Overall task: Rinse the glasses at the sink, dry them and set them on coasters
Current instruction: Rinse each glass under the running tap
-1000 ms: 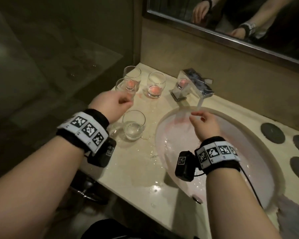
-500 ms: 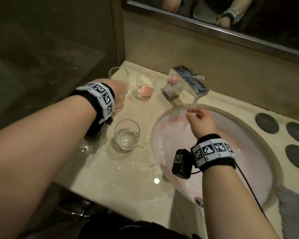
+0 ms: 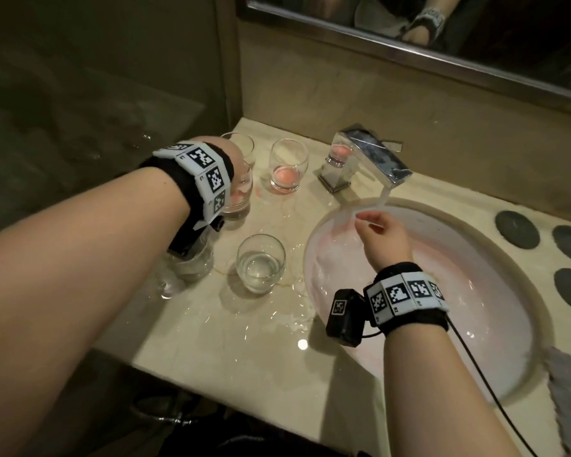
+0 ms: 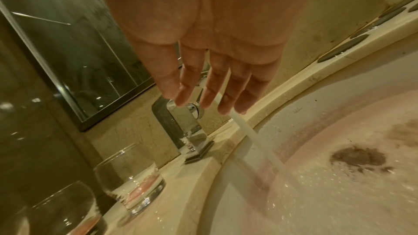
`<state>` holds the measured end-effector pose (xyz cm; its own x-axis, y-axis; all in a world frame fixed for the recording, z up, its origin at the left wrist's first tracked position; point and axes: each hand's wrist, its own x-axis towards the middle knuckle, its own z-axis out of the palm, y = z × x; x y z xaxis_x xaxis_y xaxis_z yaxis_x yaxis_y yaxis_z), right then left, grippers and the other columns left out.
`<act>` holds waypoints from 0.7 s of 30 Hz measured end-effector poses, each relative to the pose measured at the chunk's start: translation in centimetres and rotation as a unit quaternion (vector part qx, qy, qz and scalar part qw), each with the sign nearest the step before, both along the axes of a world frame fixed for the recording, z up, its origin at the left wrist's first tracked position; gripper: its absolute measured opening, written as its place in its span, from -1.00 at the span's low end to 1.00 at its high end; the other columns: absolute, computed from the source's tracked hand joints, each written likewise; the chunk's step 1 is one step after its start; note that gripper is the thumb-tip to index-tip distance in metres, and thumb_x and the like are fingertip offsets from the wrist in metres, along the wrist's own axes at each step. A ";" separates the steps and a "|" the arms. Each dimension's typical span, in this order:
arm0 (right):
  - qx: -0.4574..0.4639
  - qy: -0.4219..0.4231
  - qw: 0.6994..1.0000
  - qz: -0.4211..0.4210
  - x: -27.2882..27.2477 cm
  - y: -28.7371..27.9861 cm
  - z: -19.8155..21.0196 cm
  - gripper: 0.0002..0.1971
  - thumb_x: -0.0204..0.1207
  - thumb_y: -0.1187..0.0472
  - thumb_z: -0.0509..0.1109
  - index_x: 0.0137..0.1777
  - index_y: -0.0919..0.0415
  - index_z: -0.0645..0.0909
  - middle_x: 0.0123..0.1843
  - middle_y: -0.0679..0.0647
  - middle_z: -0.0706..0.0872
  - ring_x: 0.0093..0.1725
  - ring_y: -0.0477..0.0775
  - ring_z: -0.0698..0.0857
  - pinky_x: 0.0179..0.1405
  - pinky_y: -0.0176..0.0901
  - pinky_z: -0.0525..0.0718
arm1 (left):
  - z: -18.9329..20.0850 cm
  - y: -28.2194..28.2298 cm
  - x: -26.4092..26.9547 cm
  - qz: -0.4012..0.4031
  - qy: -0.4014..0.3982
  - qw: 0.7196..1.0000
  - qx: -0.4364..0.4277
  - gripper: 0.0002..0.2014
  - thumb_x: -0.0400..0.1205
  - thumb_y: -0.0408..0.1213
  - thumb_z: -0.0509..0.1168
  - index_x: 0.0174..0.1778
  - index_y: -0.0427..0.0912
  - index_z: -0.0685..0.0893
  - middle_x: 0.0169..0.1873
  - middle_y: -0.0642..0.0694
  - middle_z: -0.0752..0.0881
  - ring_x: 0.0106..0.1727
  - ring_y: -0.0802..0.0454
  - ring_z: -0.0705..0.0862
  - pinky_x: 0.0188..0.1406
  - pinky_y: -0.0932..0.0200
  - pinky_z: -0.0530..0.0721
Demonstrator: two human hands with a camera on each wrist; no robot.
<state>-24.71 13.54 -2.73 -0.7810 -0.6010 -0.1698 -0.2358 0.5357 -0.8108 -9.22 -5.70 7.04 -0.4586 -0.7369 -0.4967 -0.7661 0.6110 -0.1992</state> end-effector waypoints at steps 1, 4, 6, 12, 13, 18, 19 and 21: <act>-0.010 -0.005 1.000 0.009 0.1 0.1 0.3 -0.88 0.60 0.14 0.32 0.09 -0.01 0.61 0.24 0.07 0.66 0.21 0.01 0.61 0.17 -0.08 0.56 | 0.7 0.0 0.1 0.005 0.013 1.000 0.014 -0.74 0.59 -0.22 0.34 0.09 -0.31 0.69 -0.20 -0.23 0.69 -0.15 -0.16 0.67 0.00 0.04 0.67; -0.038 -0.039 0.997 0.054 0.4 0.2 1.2 -0.80 0.57 0.19 0.38 0.17 0.04 0.57 0.22 0.02 0.67 0.22 0.00 0.63 0.10 -0.18 0.55 | 3.2 1.1 -0.3 -0.033 0.074 0.997 0.004 -0.74 0.65 -0.27 0.26 0.17 -0.31 0.67 0.02 -0.20 0.71 -0.06 -0.16 0.66 -0.04 0.06 0.59; -0.059 -0.062 0.991 0.100 0.7 0.4 1.7 -0.64 0.50 0.20 0.46 0.28 0.06 0.52 0.28 -0.02 0.62 0.25 -0.02 0.60 0.21 -0.11 0.59 | 5.0 3.3 -1.1 -0.062 0.116 0.991 -0.020 -0.75 0.65 -0.21 0.26 0.18 -0.20 0.69 -0.07 -0.11 0.66 -0.05 -0.10 0.61 -0.09 0.09 0.51; -0.117 -0.082 0.967 0.209 -0.9 2.6 2.0 -0.03 0.28 0.15 0.64 0.59 -0.07 0.11 0.54 -0.03 0.37 0.45 -0.05 0.42 0.40 -0.06 0.43 | 4.4 11.7 -5.5 -0.115 0.194 0.974 0.026 -0.76 0.70 -0.24 0.19 0.23 -0.12 0.67 -0.12 -0.02 0.62 0.00 -0.02 0.59 -0.06 0.21 0.41; -0.118 -0.082 0.966 0.214 -1.3 3.0 1.7 0.02 0.25 0.16 0.66 0.60 -0.06 0.08 0.55 -0.01 0.37 0.45 -0.05 0.45 0.41 -0.07 0.44 | 3.6 12.7 -6.1 -0.125 0.194 0.972 0.036 -0.75 0.70 -0.23 0.18 0.24 -0.12 0.66 -0.03 -0.05 0.65 0.10 -0.05 0.61 0.01 0.21 0.44; -0.096 -0.072 0.980 0.156 -4.3 5.7 -0.6 -0.08 0.20 0.14 0.68 0.50 0.03 0.22 0.21 -0.09 0.63 0.16 -0.08 0.67 0.27 -0.08 0.62 | 0.0 16.2 -8.7 -0.067 0.300 0.947 0.089 -0.76 0.69 -0.11 0.19 0.14 -0.09 0.69 -0.01 -0.07 0.72 -0.02 -0.03 0.64 -0.10 0.13 0.48; -0.088 -0.059 0.984 0.147 -5.0 6.0 -1.0 -0.10 0.21 0.14 0.68 0.49 0.06 0.24 0.17 -0.14 0.62 0.16 -0.07 0.66 0.28 -0.09 0.60 | -0.7 16.4 -8.7 -0.015 0.352 0.930 0.105 -0.72 0.69 -0.06 0.18 0.16 -0.08 0.69 0.01 -0.06 0.73 0.00 -0.02 0.65 -0.05 0.12 0.53; -0.064 -0.035 0.989 0.129 -6.4 6.2 -1.7 -0.14 0.25 0.21 0.67 0.48 0.12 0.25 0.14 -0.13 0.57 0.16 -0.04 0.62 0.27 -0.17 0.54 | -2.4 16.1 -8.4 0.081 0.412 0.897 0.136 -0.64 0.68 -0.03 0.19 0.35 -0.06 0.57 0.19 -0.05 0.69 0.12 -0.03 0.67 0.13 0.15 0.55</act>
<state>-31.12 19.71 -4.44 -0.5877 -0.7989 -0.1276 -0.2926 0.3570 -0.8871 -17.63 10.37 4.62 -0.6506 -0.7301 -0.2087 -0.6677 0.4190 0.6153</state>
